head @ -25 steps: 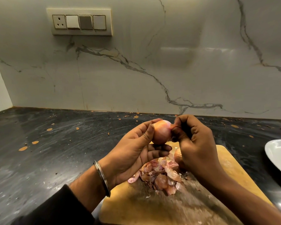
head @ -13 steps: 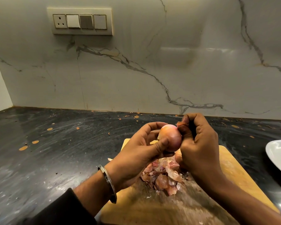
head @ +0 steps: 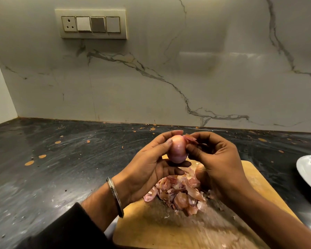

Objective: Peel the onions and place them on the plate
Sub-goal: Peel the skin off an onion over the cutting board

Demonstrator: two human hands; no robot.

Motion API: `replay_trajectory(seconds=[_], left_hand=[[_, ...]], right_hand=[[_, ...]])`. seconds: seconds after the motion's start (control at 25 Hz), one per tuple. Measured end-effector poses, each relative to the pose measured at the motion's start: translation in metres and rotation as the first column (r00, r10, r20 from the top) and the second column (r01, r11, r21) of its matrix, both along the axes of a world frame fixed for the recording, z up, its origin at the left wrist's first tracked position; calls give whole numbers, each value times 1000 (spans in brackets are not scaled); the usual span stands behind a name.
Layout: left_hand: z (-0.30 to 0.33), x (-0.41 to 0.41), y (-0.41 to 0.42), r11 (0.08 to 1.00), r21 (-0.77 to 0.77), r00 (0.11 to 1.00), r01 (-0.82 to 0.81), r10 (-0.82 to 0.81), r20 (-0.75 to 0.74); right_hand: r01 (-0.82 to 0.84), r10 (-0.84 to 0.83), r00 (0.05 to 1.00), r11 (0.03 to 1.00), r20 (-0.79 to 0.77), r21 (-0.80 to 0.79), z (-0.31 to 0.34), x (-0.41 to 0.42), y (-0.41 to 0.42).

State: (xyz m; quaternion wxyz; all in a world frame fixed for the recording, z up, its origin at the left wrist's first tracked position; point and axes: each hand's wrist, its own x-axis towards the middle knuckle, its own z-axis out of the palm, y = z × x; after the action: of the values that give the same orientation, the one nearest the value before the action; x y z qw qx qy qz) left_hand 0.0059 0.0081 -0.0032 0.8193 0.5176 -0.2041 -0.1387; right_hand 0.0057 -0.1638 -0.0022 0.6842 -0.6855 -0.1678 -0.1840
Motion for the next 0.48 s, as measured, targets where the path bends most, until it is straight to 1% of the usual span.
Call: replay_trajectory(seconds=[0.12, 0.28, 0.4, 0.48], left_hand=[[-1, -1, -2, 1000, 21, 1000, -3, 3, 21], [-1, -2, -4, 996, 73, 993, -54, 46, 105], [-3, -5, -9, 990, 108, 987, -88, 72, 143], [-3, -6, -10, 985, 120, 977, -126, 102, 189]], right_hand=[[9, -10, 1000, 999, -17, -30, 1, -2, 0], [35, -36, 999, 997, -14, -76, 4, -2, -3], [81, -78, 997, 990, 29, -115, 3, -1, -1], [98, -93, 994, 990, 51, -99, 2, 0, 2]])
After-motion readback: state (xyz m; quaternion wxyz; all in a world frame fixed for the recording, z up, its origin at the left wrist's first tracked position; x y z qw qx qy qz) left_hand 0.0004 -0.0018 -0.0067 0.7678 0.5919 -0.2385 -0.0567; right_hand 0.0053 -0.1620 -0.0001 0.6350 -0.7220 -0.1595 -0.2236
